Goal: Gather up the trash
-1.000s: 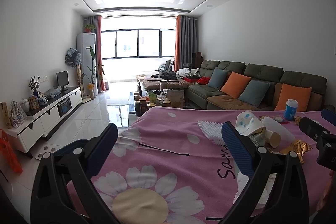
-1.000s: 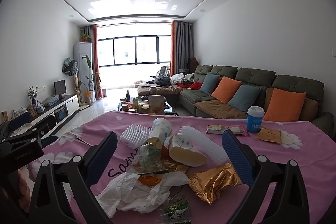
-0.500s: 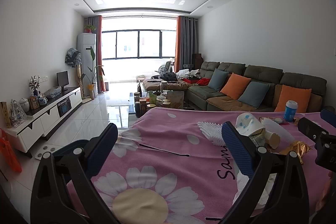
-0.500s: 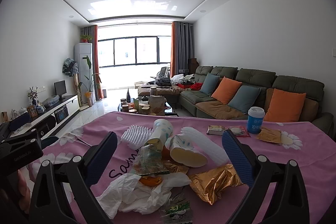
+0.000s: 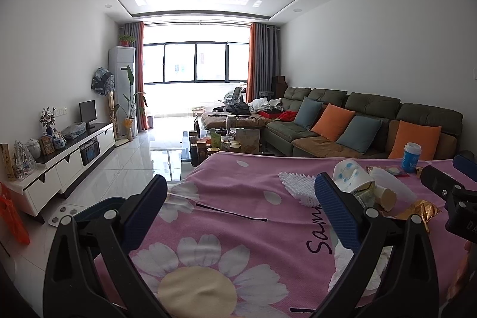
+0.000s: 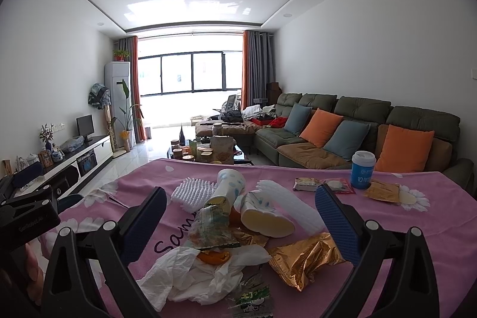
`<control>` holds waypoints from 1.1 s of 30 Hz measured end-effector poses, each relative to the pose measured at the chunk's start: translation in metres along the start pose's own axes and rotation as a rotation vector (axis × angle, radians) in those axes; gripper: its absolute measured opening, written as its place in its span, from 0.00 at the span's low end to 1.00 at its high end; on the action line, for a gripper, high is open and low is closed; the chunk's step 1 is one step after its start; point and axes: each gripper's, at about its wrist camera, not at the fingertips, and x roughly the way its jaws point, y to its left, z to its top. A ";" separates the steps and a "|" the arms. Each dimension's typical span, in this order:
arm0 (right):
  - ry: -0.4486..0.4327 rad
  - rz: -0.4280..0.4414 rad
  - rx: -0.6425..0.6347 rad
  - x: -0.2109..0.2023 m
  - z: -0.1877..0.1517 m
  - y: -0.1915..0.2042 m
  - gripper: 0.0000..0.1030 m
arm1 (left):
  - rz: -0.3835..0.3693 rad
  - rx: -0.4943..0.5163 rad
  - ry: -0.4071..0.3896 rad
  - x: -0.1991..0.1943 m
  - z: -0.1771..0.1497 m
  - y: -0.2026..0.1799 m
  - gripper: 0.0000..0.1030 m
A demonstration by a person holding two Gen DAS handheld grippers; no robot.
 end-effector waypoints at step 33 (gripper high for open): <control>0.018 0.004 0.013 0.004 -0.005 -0.001 0.94 | -0.055 0.007 0.039 0.009 -0.012 -0.006 0.95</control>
